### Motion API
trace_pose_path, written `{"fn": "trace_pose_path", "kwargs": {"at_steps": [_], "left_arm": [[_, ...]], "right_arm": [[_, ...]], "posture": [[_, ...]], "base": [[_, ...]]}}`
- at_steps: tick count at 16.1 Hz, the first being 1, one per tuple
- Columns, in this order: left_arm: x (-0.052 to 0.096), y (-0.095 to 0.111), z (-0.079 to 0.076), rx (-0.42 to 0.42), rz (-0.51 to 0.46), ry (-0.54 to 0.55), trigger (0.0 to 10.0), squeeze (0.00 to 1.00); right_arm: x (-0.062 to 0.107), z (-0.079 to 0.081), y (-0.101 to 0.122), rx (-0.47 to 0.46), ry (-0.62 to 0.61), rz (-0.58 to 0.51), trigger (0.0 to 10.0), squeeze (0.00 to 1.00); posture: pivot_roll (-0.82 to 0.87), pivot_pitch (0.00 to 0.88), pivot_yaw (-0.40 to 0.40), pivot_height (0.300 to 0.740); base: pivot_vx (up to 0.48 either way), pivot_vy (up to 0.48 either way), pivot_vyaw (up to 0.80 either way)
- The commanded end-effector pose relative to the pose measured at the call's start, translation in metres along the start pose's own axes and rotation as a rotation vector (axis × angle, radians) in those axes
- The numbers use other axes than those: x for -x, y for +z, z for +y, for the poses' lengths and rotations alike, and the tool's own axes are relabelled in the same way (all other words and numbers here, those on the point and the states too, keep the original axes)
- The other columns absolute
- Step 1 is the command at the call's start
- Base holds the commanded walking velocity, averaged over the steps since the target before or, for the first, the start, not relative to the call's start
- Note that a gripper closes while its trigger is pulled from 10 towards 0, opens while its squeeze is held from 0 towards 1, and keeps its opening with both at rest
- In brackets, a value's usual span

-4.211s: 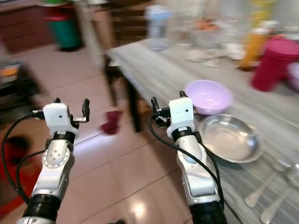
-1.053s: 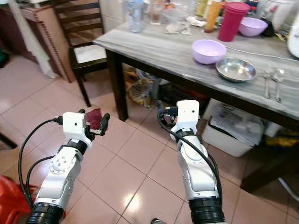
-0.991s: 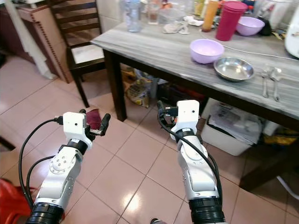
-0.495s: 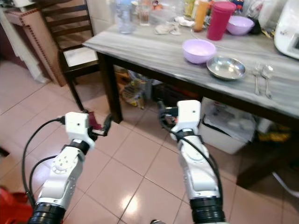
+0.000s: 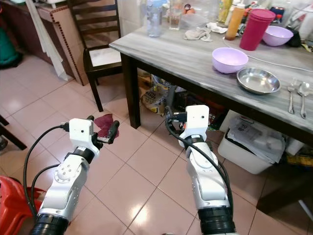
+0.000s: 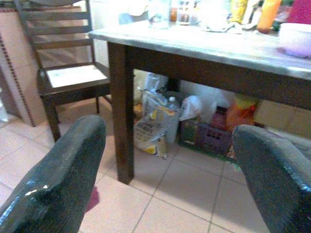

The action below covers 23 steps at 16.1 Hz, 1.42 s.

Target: Setting the table

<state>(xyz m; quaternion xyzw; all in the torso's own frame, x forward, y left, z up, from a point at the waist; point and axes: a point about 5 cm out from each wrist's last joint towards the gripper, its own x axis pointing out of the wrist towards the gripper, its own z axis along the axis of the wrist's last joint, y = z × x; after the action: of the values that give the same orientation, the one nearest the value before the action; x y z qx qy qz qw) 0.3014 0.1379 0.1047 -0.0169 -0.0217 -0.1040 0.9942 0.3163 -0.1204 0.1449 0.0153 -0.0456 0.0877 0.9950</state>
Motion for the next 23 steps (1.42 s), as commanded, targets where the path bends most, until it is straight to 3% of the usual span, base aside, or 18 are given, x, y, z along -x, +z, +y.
{"fn": "trace_pose_path", "kwargs": {"at_steps": [1, 8, 15, 23], "left_arm": [[-0.002, 0.0024, -0.0032, 0.004, -0.005, -0.011, 10.0, 0.0], [-0.0024, 0.0021, -0.0036, 0.005, -0.005, -0.012, 10.0, 0.0], [-0.003, 0.004, -0.0041, 0.004, -0.011, -0.013, 10.0, 0.0], [-0.0048, 0.0105, -0.006, 0.01, -0.03, -0.02, 10.0, 0.0]], "right_arm": [[0.0005, -0.0068, 0.0005, 0.007, -0.013, 0.005, 10.0, 0.0], [0.0011, -0.0071, 0.0001, 0.005, -0.012, 0.007, 10.0, 0.0], [0.0012, -0.0072, 0.0004, 0.003, -0.012, 0.005, 10.0, 0.0], [0.0028, -0.0089, 0.001, 0.006, -0.021, 0.002, 10.0, 0.0]], "posture": [[-0.16, 0.074, 0.019, 0.74], [-0.16, 0.075, 0.019, 0.74], [-0.16, 0.075, 0.02, 0.74], [-0.16, 0.079, 0.024, 0.74]], "base": [[0.0, -0.266, -0.75], [0.0, -0.258, -0.69], [0.0, -0.253, 0.0], [0.0, -0.252, -0.73]]}}
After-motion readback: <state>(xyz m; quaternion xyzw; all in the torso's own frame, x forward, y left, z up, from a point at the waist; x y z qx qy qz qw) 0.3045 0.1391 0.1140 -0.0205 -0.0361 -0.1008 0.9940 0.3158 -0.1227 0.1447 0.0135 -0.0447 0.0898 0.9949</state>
